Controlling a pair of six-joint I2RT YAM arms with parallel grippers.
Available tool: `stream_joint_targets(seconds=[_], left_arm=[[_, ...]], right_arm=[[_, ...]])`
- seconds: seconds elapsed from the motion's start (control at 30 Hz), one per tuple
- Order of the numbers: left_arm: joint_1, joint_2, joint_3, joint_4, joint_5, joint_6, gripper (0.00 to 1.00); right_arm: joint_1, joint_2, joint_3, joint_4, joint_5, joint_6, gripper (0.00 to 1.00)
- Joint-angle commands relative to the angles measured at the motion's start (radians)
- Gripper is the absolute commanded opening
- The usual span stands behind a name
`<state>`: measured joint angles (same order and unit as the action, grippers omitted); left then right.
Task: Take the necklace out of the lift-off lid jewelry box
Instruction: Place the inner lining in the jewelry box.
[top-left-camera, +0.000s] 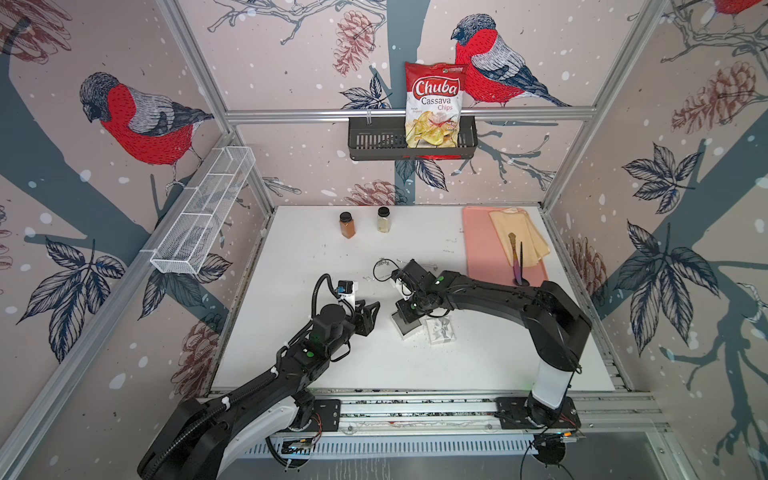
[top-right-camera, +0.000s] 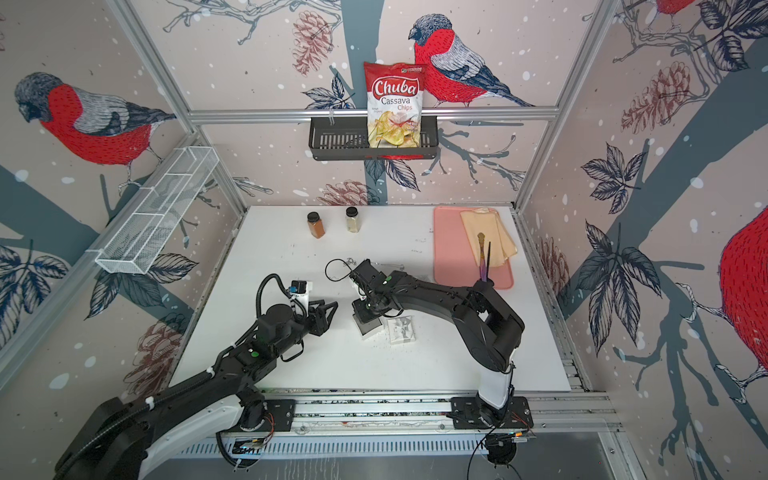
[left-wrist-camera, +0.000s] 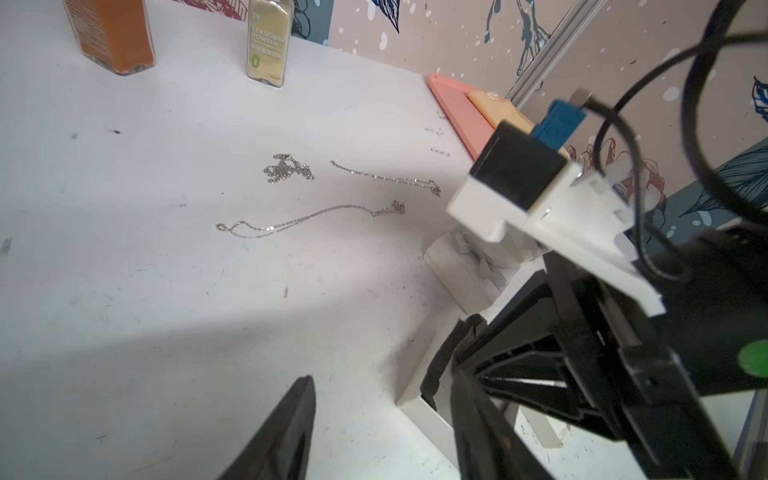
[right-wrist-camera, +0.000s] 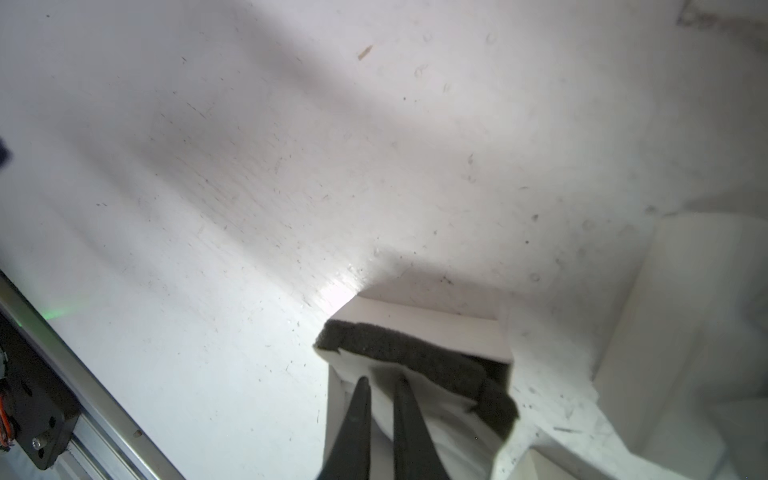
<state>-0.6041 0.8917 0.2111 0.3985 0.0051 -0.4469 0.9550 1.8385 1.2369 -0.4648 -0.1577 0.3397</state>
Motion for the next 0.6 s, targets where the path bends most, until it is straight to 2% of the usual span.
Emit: stream_joint_targets(seconds=[0.0,0.4,0.57], left_arm=[[0.004,0.001,0.001,-0.023,-0.029,0.003,0.57],[0.006,0.036,0.007,-0.004,-0.024,0.016,0.56],[0.006,0.041,0.002,0.001,-0.027,0.014,0.56]], right_arm=[[0.002,0.019,-0.009,0.029,0.004,0.014,0.14],[0.0,0.09,-0.04,0.053,0.011,0.008,0.14],[0.0,0.05,-0.05,0.038,0.027,-0.02,0.17]])
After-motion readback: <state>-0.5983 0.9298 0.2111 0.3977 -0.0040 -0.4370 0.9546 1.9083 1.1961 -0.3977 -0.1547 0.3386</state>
